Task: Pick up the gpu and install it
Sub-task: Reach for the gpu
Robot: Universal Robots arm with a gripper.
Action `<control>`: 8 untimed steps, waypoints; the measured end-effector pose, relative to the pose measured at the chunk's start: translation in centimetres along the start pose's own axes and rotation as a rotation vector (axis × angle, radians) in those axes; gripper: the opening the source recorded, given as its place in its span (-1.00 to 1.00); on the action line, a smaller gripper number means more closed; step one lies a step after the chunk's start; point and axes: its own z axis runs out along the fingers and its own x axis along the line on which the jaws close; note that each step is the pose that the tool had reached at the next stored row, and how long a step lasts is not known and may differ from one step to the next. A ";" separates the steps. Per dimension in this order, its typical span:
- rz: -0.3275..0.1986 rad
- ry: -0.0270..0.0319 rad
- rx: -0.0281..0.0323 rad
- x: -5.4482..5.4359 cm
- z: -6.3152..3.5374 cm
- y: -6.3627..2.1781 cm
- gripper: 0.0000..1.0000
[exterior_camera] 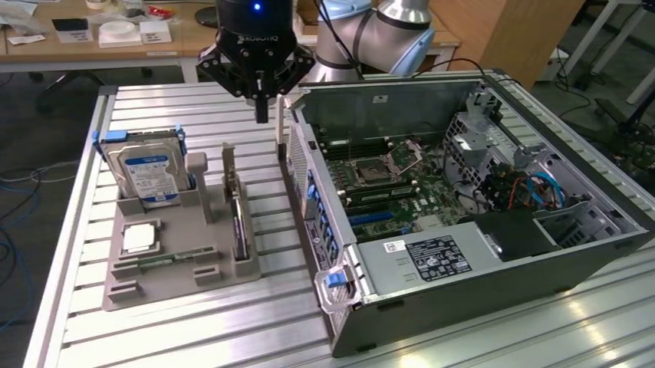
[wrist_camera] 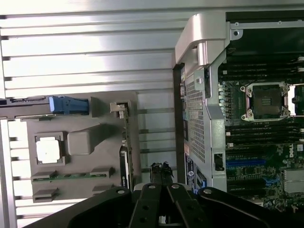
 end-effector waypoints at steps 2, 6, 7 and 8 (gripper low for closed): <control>0.000 0.0000 0.0000 0.2 0.00 -0.02 -0.79; 0.000 0.0000 0.0000 0.5 0.00 -0.06 -0.79; 0.000 0.0000 0.0001 0.6 -0.01 -0.07 -0.79; 0.000 0.0000 0.0000 0.7 -0.01 -0.08 -0.79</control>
